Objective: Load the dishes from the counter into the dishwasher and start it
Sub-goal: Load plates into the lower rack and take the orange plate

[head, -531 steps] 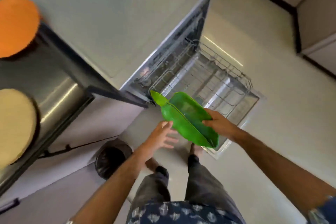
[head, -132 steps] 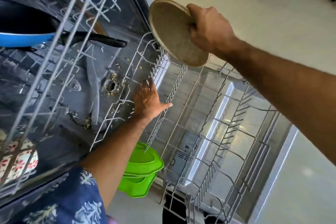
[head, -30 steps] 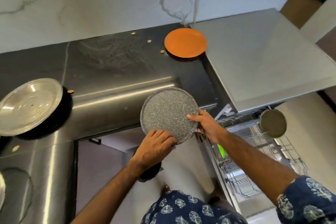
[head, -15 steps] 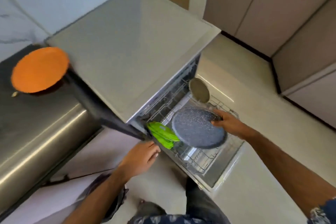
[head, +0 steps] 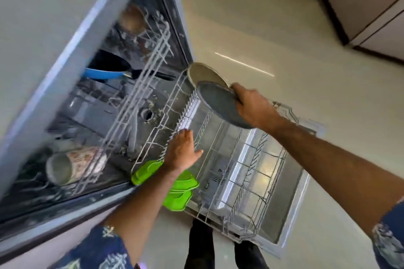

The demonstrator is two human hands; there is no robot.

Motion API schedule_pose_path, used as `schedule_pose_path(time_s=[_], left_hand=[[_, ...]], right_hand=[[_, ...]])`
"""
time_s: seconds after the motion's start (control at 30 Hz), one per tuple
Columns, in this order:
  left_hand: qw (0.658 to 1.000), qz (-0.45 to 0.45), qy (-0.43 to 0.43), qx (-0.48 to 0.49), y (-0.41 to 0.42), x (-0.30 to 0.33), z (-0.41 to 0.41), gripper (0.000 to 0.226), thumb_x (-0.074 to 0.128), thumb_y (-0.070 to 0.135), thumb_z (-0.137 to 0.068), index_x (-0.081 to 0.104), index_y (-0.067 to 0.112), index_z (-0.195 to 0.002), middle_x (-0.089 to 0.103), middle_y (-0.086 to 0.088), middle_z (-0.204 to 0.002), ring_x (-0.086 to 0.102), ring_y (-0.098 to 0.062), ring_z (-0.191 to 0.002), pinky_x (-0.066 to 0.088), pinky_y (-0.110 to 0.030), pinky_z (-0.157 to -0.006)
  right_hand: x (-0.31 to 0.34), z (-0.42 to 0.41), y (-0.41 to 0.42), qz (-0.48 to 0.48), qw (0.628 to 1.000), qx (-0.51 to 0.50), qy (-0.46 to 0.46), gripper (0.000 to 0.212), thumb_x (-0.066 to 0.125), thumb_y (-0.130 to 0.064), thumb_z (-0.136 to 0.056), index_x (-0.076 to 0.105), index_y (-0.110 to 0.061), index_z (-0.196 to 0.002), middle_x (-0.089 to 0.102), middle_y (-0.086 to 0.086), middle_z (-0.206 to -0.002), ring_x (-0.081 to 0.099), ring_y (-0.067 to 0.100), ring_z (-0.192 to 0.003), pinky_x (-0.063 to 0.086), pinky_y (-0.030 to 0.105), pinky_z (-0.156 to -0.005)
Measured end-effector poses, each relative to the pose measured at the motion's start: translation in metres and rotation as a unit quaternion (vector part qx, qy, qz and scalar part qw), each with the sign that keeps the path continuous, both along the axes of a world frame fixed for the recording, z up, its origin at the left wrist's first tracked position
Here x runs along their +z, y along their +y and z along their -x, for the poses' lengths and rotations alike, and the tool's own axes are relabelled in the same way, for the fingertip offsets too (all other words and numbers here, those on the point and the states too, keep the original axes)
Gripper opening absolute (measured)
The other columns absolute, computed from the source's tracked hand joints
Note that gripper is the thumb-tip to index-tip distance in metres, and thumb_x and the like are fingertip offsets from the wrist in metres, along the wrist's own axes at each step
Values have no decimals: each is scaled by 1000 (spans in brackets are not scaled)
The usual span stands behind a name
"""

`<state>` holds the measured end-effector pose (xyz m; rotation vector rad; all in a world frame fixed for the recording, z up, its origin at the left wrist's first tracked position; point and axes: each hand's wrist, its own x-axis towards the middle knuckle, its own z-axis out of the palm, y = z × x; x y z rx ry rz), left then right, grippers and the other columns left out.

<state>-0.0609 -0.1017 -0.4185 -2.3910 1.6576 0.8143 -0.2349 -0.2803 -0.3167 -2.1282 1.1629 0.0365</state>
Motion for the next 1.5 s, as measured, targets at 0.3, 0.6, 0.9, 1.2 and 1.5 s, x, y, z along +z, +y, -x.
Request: schedule_pose_path(time_s=[0.3,0.6,0.9,1.2,1.5], left_hand=[[992,-57,-100,45,-52,-105,-40,132,73,70,-70,1,3,-157,4,-24,-164,10,-39,-151,16,-51,-122],[992,-78,-86,54,-55,-115,-46,131,72,70,-72,1,-2,-155,19,-25,-161,27,-39,-146,28,-48,-118],[991,-89,-87,41,-52,-110,-44,125,68,66,-78,-2,-2,-155,13,-23,-163,25,-35,-147,30,-52,-116],[994,-69,-62,63,-24,10,0,98,53,56,-93,5,-1,-157,10,-21,-165,16,-33,-151,21,-53,-120],[998,60,-24,0,29,272,70,91,40,55,-99,-9,5,-157,-11,-17,-165,-8,-31,-153,6,-48,-125]], right_hand=[[-89,-72,-43,61,994,-15,-94,36,54,-18,-96,47,-7,-130,66,21,-113,59,28,-79,33,21,-54],[-106,-110,-70,48,995,51,-75,59,52,-8,-90,40,-21,-146,60,19,-129,61,37,-107,40,30,-75],[-138,-127,-76,34,996,76,-24,64,56,2,-87,27,-1,-145,62,23,-114,61,33,-96,41,32,-73],[-32,-33,-22,92,989,97,-57,52,62,-6,-89,42,-1,-137,54,23,-125,56,36,-107,54,44,-82],[152,21,80,94,979,173,-48,72,68,-32,-89,36,-5,-148,42,18,-149,43,34,-134,40,48,-110]])
